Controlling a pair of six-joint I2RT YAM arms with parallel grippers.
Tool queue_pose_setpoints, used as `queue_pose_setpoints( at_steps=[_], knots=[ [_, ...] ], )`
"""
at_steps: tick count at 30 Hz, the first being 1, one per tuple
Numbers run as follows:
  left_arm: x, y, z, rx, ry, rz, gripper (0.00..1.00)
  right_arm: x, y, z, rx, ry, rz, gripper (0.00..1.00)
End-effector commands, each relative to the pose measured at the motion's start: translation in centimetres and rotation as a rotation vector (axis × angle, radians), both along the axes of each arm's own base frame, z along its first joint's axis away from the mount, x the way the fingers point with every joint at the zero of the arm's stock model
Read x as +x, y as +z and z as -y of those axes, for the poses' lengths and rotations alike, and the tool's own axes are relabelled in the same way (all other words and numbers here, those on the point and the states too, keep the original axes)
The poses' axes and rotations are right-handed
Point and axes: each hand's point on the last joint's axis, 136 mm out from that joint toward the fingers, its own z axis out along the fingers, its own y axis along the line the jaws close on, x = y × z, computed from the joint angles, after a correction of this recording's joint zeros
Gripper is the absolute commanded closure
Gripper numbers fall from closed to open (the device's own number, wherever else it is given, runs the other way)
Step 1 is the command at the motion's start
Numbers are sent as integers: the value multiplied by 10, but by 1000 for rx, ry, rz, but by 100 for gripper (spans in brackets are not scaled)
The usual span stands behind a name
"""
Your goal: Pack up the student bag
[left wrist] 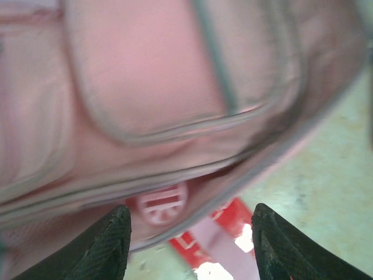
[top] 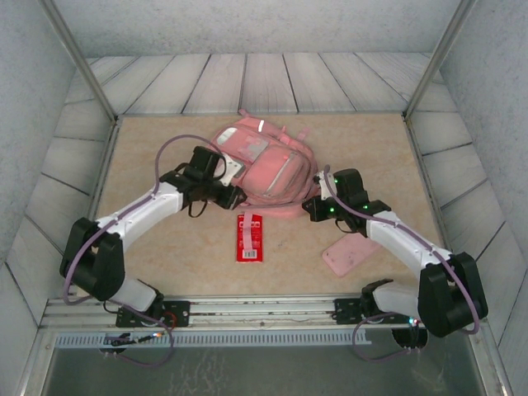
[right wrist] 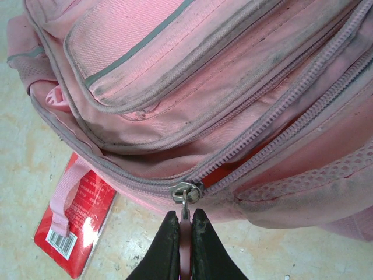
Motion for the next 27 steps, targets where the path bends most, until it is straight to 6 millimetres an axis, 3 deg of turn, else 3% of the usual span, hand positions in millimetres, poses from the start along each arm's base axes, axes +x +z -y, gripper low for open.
queue_pose_setpoints(
  at_steps=[1, 5, 11, 20, 27],
  knots=[
    [-15, 27, 27, -90, -153, 34, 42, 2, 28, -9, 52, 47, 67, 100],
    [-27, 39, 67, -198, -291, 57, 42, -1, 35, -10, 64, 56, 82, 100],
    [-30, 29, 113, -221, -432, 43, 43, -5, 45, -9, 79, 58, 109, 100],
    [-36, 17, 144, -280, -560, -25, 46, -5, 52, -12, 107, 65, 129, 100],
    [-45, -4, 151, -272, -576, -97, 68, -2, 57, -12, 107, 61, 144, 100]
  ],
)
